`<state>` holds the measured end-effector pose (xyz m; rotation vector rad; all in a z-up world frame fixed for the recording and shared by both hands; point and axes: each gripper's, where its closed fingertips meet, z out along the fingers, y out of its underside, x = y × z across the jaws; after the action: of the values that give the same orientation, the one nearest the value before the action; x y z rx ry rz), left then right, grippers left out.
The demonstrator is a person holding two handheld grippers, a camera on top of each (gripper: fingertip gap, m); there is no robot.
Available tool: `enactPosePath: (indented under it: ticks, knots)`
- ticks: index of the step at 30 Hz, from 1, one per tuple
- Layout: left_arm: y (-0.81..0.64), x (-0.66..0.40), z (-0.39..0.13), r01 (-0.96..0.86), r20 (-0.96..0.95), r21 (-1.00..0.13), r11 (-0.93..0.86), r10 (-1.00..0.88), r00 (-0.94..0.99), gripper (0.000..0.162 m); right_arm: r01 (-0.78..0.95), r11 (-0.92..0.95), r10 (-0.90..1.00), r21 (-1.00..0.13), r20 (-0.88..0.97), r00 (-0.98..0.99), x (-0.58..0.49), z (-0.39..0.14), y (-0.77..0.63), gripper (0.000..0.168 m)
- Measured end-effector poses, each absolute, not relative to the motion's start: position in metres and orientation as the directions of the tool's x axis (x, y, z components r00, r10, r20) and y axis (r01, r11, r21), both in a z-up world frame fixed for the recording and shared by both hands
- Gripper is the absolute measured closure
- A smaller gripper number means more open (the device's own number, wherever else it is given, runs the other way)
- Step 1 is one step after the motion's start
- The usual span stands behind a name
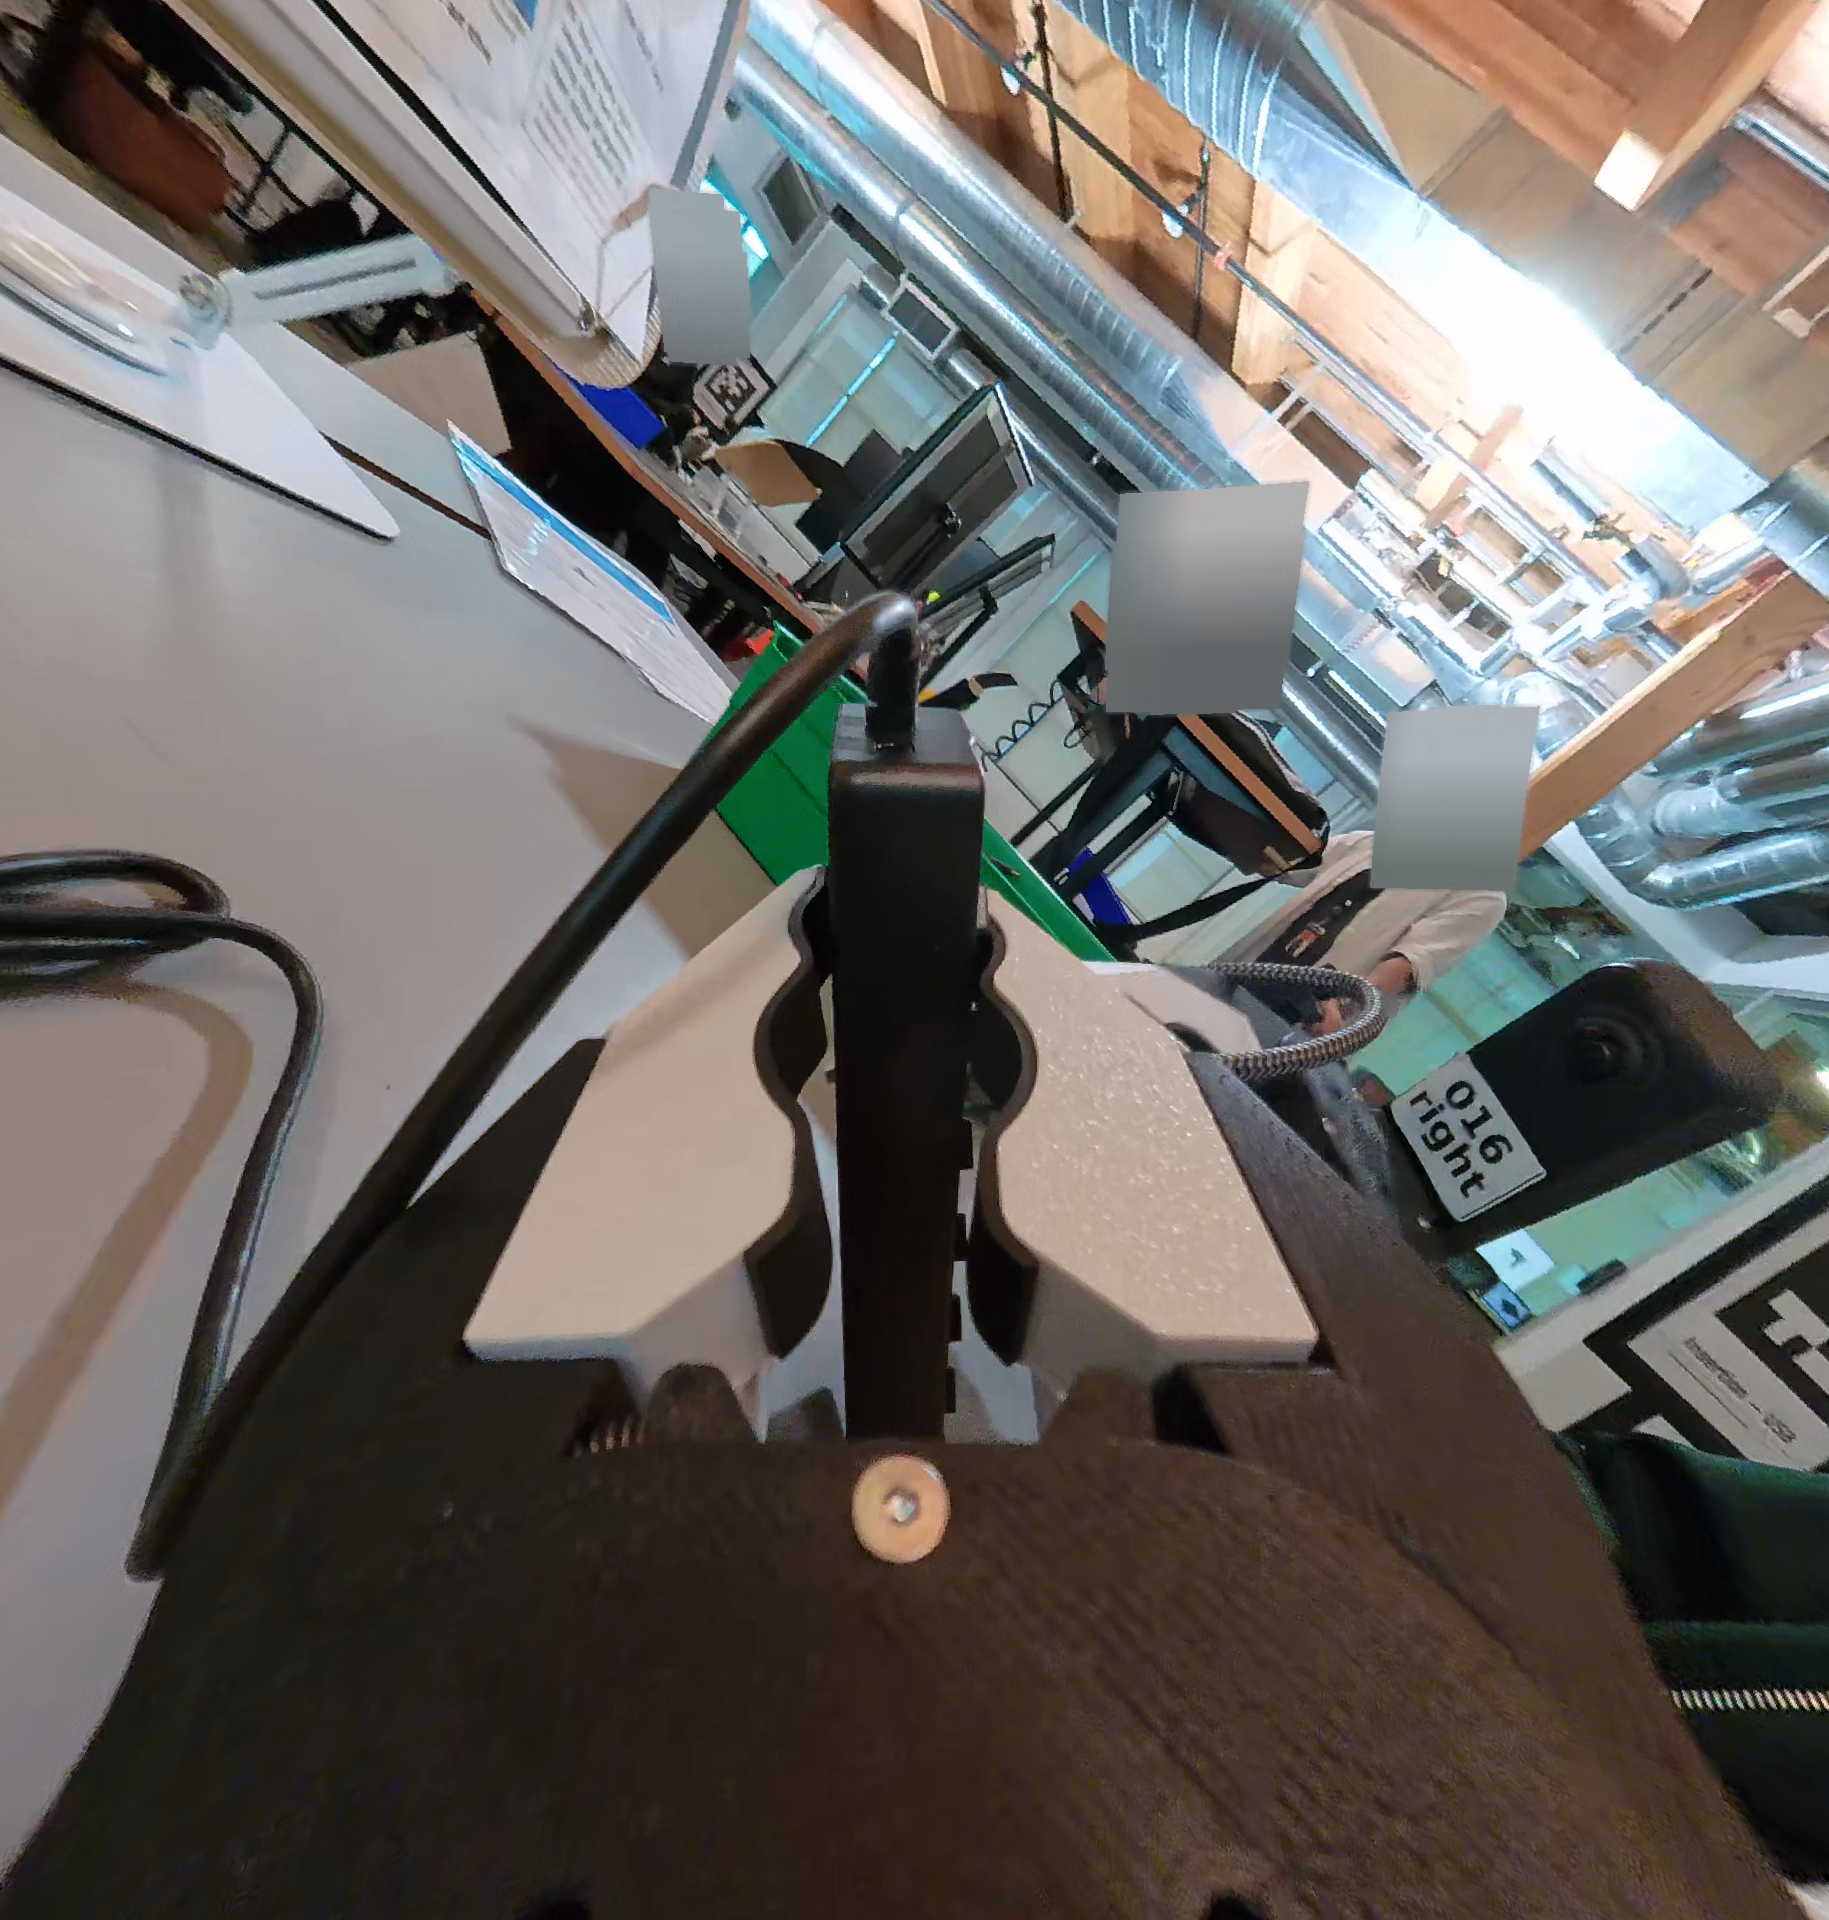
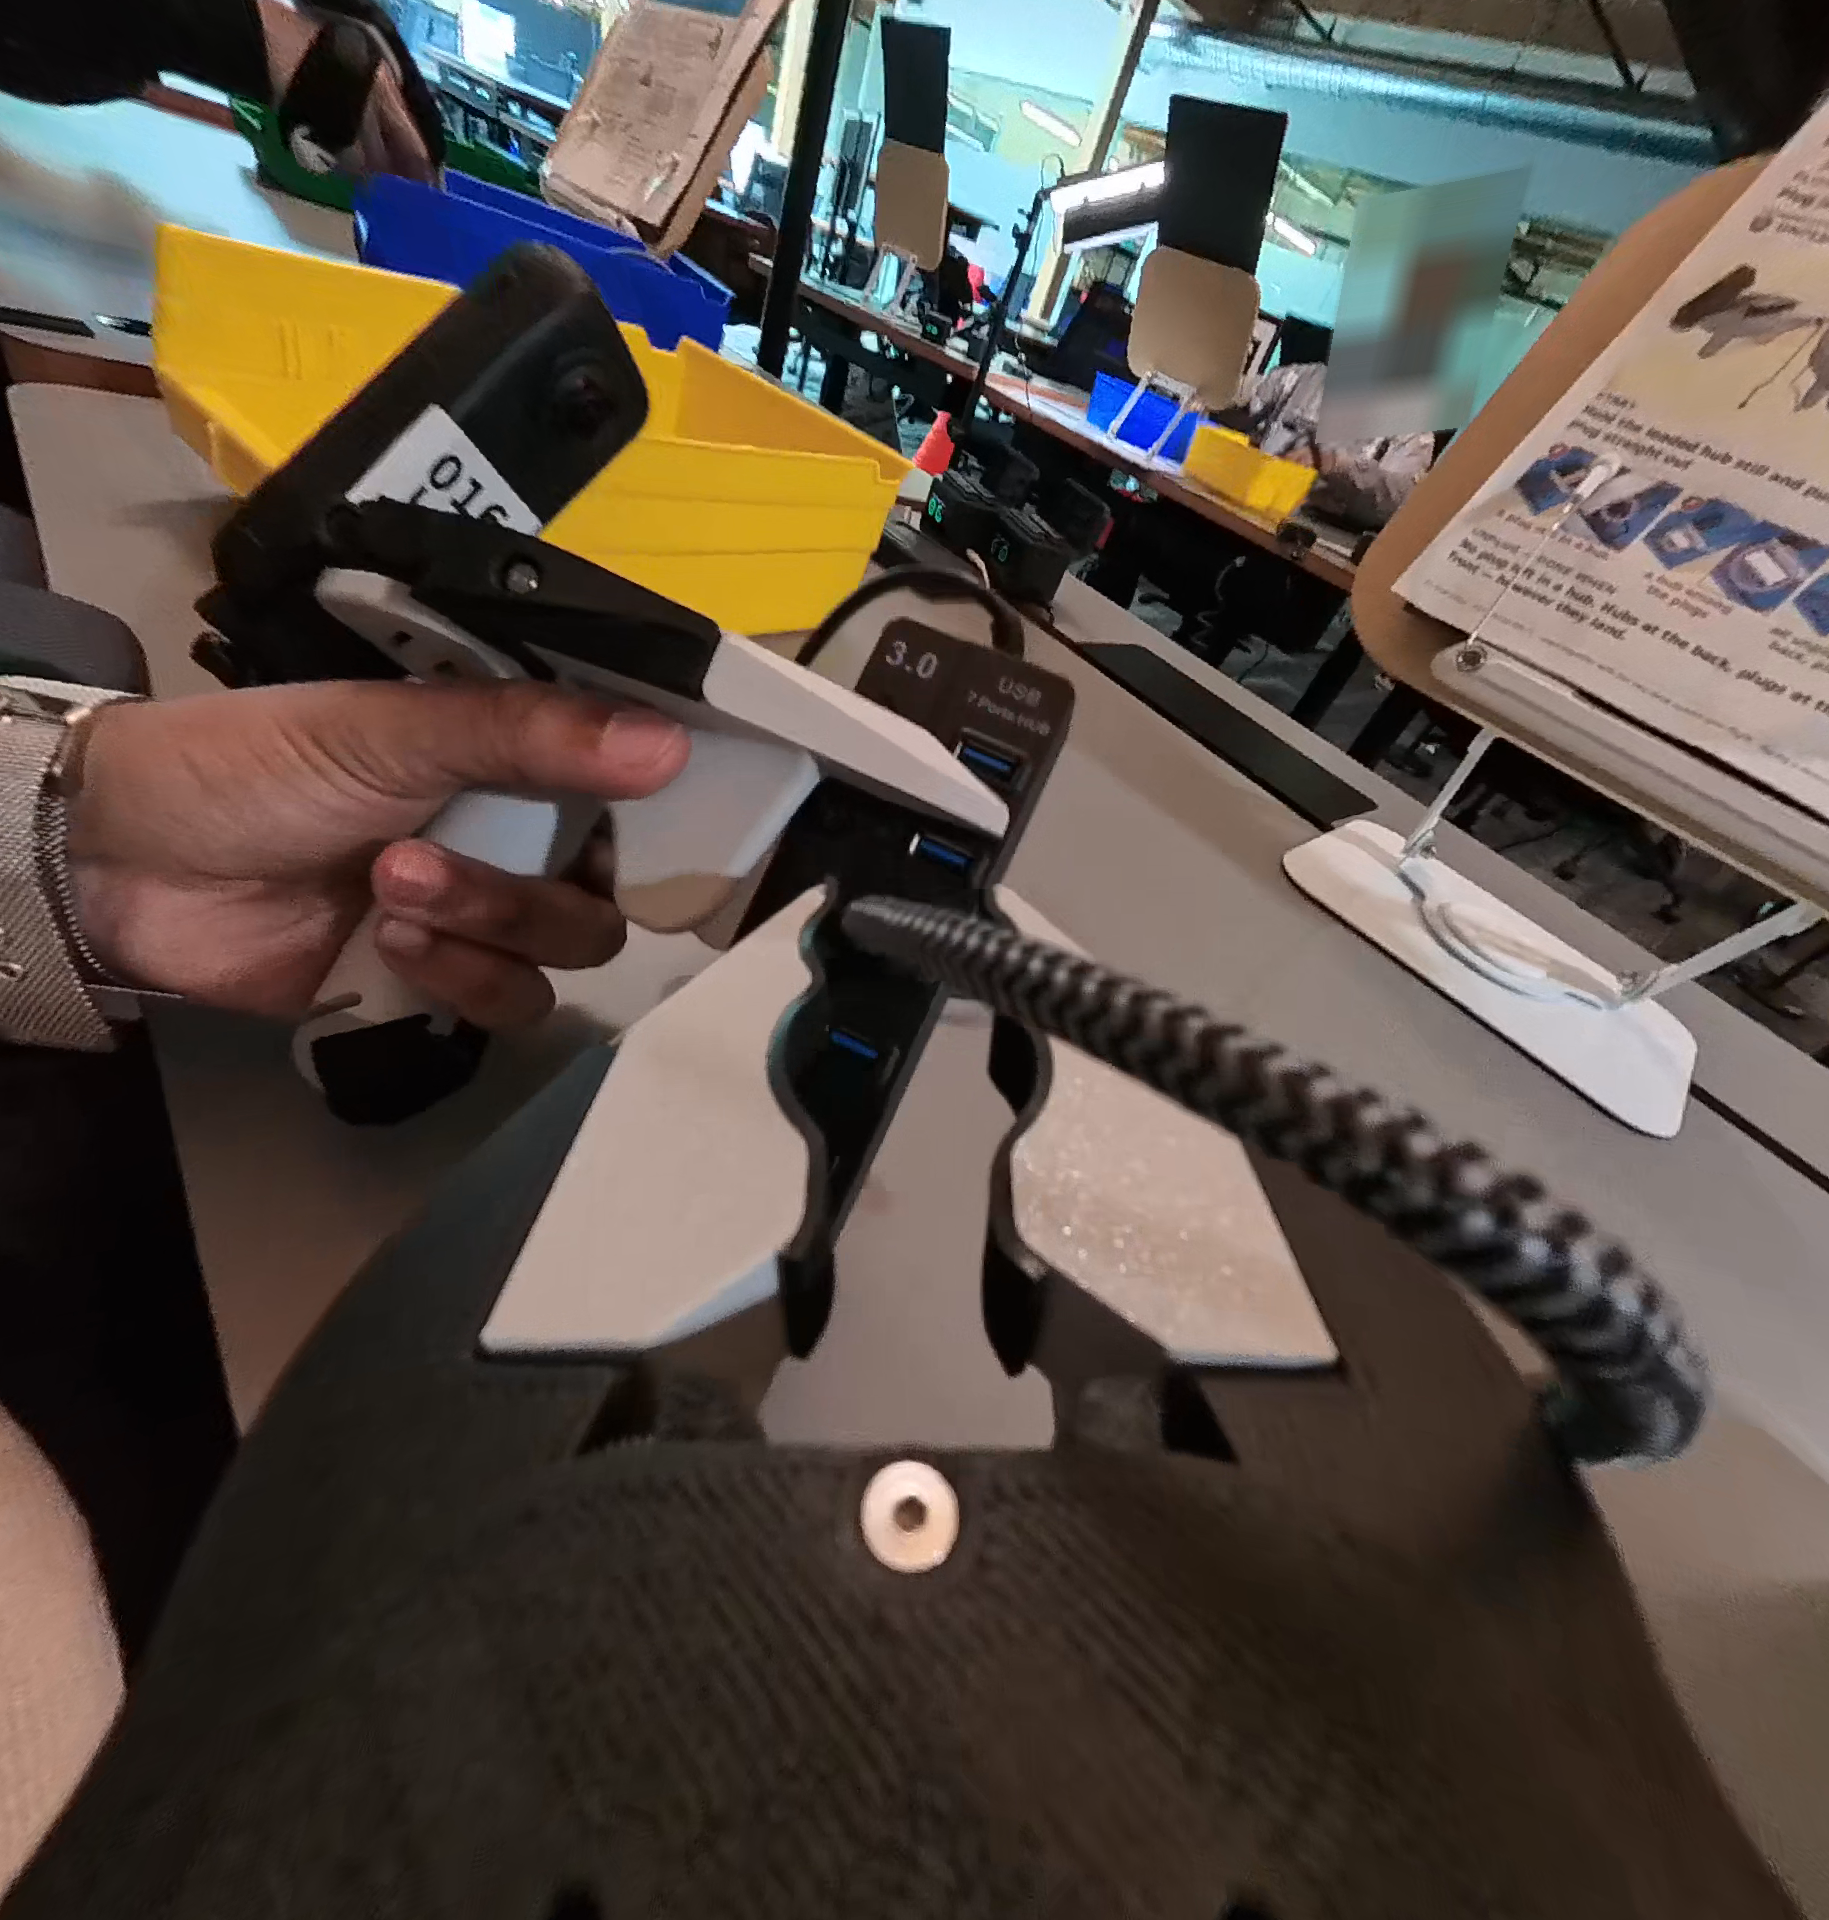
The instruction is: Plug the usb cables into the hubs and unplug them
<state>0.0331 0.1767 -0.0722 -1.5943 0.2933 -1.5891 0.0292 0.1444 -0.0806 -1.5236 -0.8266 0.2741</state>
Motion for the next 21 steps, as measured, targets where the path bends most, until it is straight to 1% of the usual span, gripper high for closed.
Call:
enactPosePath:
  ticks: [3,7,10,15,18,21]
  knots:
    - [0.18,0.027,-0.068,0.418,0.707,-0.683,-0.599,-0.686,0.171,0.141,0.351,0.035,0.641,-0.936,0.29,0.711,0.03,-0.089,0.148,0.139]
    - [0.178,0.028,-0.066,0.417,0.707,-0.679,-0.604,-0.691,0.151,0.141,0.342,0.042,0.646,-0.939,0.286,0.708,0.029,-0.087,0.146,0.145]
    - [0.175,0.032,-0.067,0.401,0.697,-0.691,-0.601,-0.7,0.152,0.141,0.331,0.037,0.658,-0.943,0.272,0.702,0.028,-0.087,0.144,0.147]
    - [0.174,0.032,-0.067,0.393,0.708,-0.68,-0.619,-0.694,0.131,0.141,0.34,0.046,0.657,-0.939,0.285,0.698,0.028,-0.086,0.143,0.147]
    - [0.174,0.034,-0.071,0.357,0.722,-0.672,-0.649,-0.681,0.121,0.142,0.418,0.12,0.653,-0.901,0.388,0.65,0.026,-0.085,0.14,0.148]
    - [0.168,0.038,-0.074,0.269,0.75,-0.647,-0.714,-0.66,0.051,0.142,0.527,0.285,0.625,-0.801,0.572,0.53,0.025,-0.083,0.131,0.153]
